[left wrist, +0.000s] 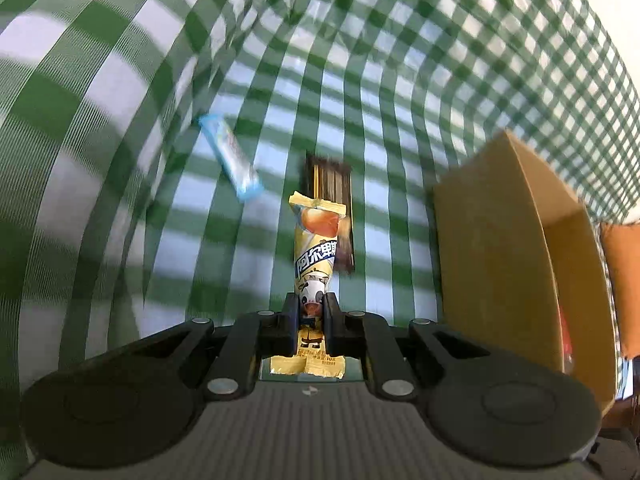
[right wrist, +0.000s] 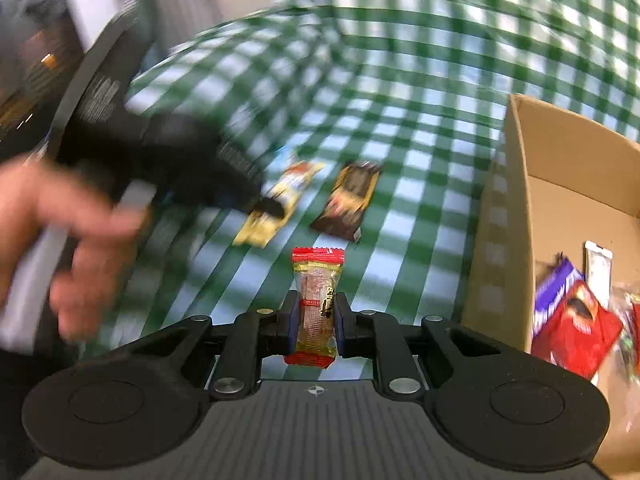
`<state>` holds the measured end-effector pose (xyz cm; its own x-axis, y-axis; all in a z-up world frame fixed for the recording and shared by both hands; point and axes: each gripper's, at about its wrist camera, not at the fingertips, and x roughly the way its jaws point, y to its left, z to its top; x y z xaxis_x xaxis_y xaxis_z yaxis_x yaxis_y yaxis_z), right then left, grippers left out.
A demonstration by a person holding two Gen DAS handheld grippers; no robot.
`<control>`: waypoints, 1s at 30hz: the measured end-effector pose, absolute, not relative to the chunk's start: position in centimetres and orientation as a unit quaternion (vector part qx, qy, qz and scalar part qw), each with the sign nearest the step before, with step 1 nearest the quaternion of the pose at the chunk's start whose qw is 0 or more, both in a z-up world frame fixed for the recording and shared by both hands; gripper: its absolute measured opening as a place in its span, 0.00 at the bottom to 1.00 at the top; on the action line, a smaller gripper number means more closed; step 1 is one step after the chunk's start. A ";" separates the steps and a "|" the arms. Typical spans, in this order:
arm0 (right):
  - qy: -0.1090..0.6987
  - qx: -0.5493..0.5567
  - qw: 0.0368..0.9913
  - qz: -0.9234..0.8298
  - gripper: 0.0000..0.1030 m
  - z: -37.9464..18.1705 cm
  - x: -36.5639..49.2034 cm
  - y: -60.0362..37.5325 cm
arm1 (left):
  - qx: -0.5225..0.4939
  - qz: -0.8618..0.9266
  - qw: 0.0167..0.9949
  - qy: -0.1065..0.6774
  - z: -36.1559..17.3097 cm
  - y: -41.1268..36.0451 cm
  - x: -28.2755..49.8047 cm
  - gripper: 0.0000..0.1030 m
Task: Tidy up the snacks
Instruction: 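Lift the yellow stick pack with the left gripper while the right lifts the red candy, then hold the yellow stick pack in the left gripper while the right holds the red candy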
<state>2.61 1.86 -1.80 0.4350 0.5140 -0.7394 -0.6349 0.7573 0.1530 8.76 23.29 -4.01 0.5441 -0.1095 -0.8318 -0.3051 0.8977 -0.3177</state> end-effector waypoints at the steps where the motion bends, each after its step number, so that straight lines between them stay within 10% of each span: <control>1: 0.405 -0.076 0.843 0.346 0.19 -2.1 1.8 1.5 | -0.230 0.057 0.846 0.477 -4.2 23.0 8.1 0.13; 30: 0.468 -0.101 0.806 0.348 0.20 -9.1 0.9 1.9 | -0.182 0.104 0.826 0.524 -9.0 18.9 4.4 0.29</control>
<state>0.91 1.90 -9.10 0.3197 0.4652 -0.8254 -0.6553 0.7378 0.1620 4.43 18.89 -8.99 0.4291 -0.0188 -0.9031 -0.3619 0.9125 -0.1909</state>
